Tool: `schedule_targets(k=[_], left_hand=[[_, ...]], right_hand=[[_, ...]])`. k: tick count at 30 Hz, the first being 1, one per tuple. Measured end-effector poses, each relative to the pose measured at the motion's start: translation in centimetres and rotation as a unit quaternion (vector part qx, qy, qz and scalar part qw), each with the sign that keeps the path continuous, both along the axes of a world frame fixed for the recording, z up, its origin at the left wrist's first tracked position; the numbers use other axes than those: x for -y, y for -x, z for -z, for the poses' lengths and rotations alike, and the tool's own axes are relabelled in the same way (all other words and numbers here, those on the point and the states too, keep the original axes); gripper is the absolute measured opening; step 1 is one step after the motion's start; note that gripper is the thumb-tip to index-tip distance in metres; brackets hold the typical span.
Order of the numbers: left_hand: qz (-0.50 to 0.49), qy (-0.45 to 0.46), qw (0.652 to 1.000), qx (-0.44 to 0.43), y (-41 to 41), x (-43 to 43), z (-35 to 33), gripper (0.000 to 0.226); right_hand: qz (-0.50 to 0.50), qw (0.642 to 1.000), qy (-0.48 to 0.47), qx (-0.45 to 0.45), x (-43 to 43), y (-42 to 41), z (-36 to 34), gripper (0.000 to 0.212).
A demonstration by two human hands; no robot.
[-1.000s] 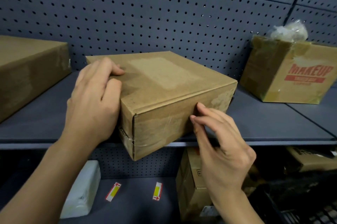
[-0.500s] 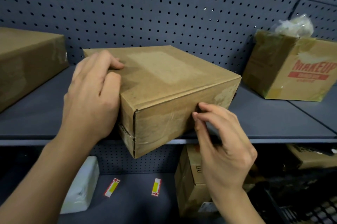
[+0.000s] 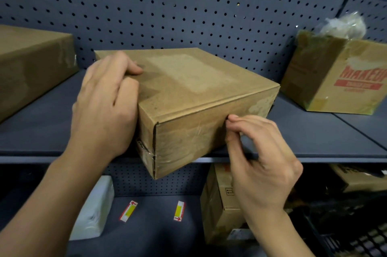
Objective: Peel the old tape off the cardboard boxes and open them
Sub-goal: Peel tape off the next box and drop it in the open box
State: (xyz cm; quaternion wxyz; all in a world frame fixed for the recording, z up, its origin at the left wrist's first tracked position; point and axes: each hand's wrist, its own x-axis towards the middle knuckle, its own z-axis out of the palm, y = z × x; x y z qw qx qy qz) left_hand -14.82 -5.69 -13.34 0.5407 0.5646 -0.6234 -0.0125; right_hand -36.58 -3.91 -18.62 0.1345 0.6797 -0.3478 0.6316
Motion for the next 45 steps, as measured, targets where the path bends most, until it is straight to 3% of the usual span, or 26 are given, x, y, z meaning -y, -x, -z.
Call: schedule_targets(k=[8, 45], left_hand=[[0.006, -0.005, 1.0, -0.009, 0.08, -0.07, -0.12, 0.03], [0.01, 0.004, 1.0, -0.012, 0.06, 0.14, -0.05, 0.03]], right_hand=[[-0.005, 1.0, -0.008, 0.017, 0.22, 0.49, -0.5, 0.014], [-0.019, 0.996, 0.064, -0.06, 0.15, 0.31, -0.85, 0.008]])
